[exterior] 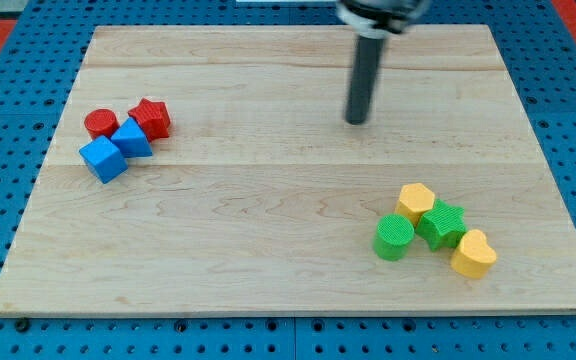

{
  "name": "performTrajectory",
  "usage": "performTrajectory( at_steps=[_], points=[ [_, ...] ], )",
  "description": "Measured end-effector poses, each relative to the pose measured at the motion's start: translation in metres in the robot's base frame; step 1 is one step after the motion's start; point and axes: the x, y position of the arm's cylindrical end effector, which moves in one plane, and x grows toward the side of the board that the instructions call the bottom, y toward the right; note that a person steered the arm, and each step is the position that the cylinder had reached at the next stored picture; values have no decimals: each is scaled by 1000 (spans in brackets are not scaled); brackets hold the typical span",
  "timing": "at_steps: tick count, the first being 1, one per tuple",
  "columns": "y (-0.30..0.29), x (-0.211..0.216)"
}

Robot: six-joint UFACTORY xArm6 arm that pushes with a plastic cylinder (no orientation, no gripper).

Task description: Move your arm above the red star

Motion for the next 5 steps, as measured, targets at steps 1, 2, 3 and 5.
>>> performTrajectory(
  at_steps=[1, 2, 3, 5],
  points=[
    [-41, -44],
    [-69, -77],
    [-85, -92],
    [-101, -98]
  ],
)
